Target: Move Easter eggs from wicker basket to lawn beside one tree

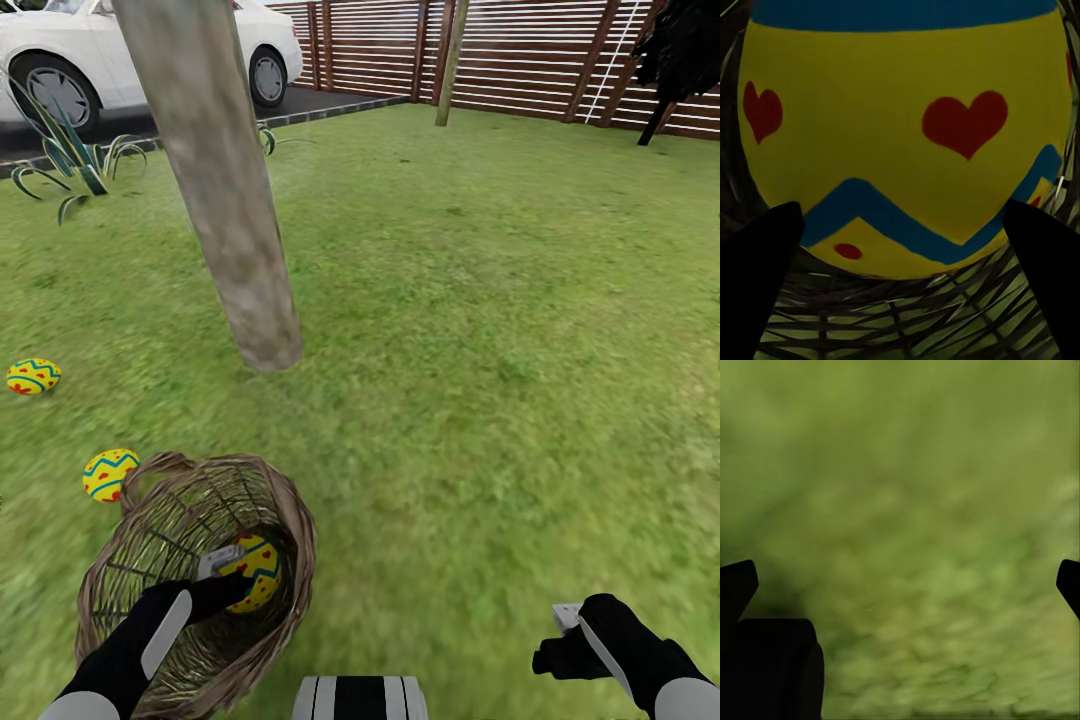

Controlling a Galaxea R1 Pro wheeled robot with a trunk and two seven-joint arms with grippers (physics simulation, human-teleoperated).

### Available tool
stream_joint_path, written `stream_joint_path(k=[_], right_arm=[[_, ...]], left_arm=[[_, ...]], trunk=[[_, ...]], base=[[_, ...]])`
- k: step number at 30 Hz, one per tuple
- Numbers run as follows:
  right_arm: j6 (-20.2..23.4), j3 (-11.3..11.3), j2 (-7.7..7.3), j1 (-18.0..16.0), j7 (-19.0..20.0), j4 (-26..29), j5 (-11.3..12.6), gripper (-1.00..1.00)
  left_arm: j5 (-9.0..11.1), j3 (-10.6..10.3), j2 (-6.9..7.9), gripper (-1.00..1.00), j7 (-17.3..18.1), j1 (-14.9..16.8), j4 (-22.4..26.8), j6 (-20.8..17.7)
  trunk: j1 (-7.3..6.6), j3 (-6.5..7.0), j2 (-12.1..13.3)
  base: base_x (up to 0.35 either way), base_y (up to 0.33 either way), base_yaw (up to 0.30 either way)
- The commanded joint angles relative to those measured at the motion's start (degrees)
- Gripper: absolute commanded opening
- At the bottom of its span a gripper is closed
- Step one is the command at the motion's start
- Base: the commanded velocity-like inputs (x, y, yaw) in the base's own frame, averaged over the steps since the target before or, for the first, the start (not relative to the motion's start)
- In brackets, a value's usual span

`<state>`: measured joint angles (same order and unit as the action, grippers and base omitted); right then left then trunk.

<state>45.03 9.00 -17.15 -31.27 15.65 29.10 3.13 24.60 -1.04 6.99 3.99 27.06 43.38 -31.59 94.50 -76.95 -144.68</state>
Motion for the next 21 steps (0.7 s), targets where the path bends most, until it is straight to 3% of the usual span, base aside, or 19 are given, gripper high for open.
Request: stream_joint_path(k=[1,8,14,21], right_arm=[[0.2,0.4,-0.08,0.0,0.0,0.1,0.3,1.0],[0.2,0.4,-0.08,0.0,0.0,0.1,0.3,1.0],[0.2,0.4,-0.08,0.0,0.0,0.1,0.3,1.0],[0.2,0.4,0.0,0.0,0.0,0.1,0.3,1.0]], left_arm=[[0.2,-0.1,0.04,-1.0,0.0,0.0,0.0,-0.2],[0.1,-0.2,-0.65,-1.0,-0.1,0.0,0.0,-0.2],[0.1,-0.3,-0.74,-1.0,-0.1,0.0,-0.1,-0.4],[0.1,-0.3,-0.75,-1.0,-0.3,0.0,-0.1,-0.4]], trunk=[[-0.01,-0.04,0.0],[-0.01,-0.04,0.0],[-0.17,1.29,0.1],[-0.35,2.84,0.2]], base=[[-0.005,0.0,0.0],[-0.05,0.0,0.0],[-0.009,0.0,0.0],[-0.306,0.0,0.0]])
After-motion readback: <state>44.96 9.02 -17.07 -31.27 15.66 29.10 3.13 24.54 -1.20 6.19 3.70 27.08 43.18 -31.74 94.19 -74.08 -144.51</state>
